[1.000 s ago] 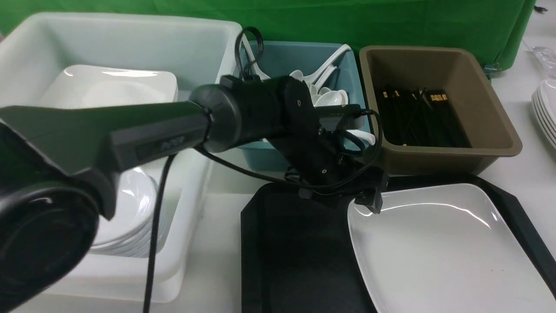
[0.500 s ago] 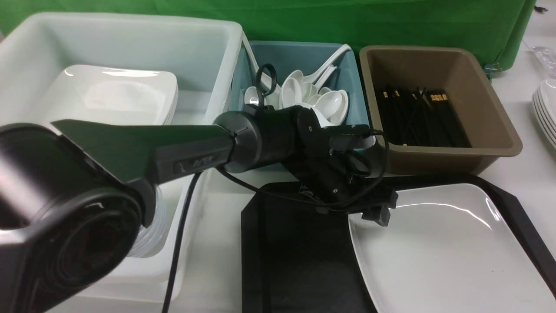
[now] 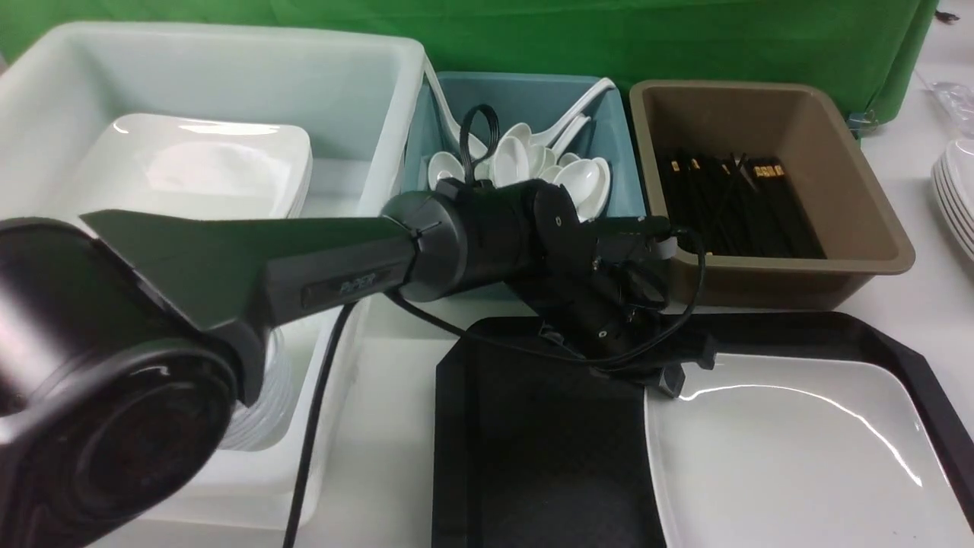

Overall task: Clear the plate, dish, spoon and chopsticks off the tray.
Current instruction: Use the left arm to grab a plate from the dinner plate, then use the left arm to put the plate into the large storage box on the left

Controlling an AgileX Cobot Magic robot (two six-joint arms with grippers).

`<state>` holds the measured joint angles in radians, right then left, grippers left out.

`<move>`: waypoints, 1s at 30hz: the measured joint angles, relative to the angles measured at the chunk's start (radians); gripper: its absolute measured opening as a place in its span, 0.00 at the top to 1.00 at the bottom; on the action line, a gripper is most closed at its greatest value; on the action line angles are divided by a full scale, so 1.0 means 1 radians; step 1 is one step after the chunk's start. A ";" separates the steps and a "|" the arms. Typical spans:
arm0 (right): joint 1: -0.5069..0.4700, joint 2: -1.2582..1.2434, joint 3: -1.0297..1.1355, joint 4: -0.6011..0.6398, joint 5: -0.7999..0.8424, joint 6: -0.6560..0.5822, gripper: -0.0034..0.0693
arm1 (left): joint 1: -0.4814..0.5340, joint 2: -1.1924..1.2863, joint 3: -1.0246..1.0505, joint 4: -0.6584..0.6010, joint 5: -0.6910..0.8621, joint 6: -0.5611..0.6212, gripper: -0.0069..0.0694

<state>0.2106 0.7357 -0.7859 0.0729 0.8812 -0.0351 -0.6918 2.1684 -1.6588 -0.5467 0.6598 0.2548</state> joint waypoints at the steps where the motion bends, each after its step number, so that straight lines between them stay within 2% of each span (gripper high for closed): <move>1: 0.000 0.000 0.000 0.000 0.000 0.000 0.83 | -0.001 -0.024 0.000 0.019 0.011 -0.004 0.82; 4: 0.000 0.000 0.000 0.000 0.000 0.000 0.83 | -0.003 -0.091 0.000 0.097 0.023 -0.033 0.84; 9: 0.000 0.000 0.000 0.000 0.001 0.000 0.83 | -0.004 -0.258 0.000 0.318 0.103 -0.083 0.88; 13: 0.000 0.000 0.000 0.000 0.001 0.000 0.83 | -0.004 -0.353 0.000 0.409 0.155 -0.101 0.90; 22: 0.000 0.000 0.000 0.000 0.001 0.000 0.82 | 0.023 -0.500 0.001 0.446 0.188 -0.109 0.89; 25: 0.000 0.000 0.000 0.000 0.001 0.000 0.82 | 0.113 -0.579 0.001 0.406 0.194 -0.129 0.89; 30: 0.000 0.000 0.000 0.000 0.001 0.000 0.81 | 0.285 -0.656 0.001 0.313 0.215 -0.094 0.88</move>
<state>0.2106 0.7357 -0.7859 0.0729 0.8819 -0.0351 -0.4068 1.5125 -1.6578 -0.2339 0.8747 0.1608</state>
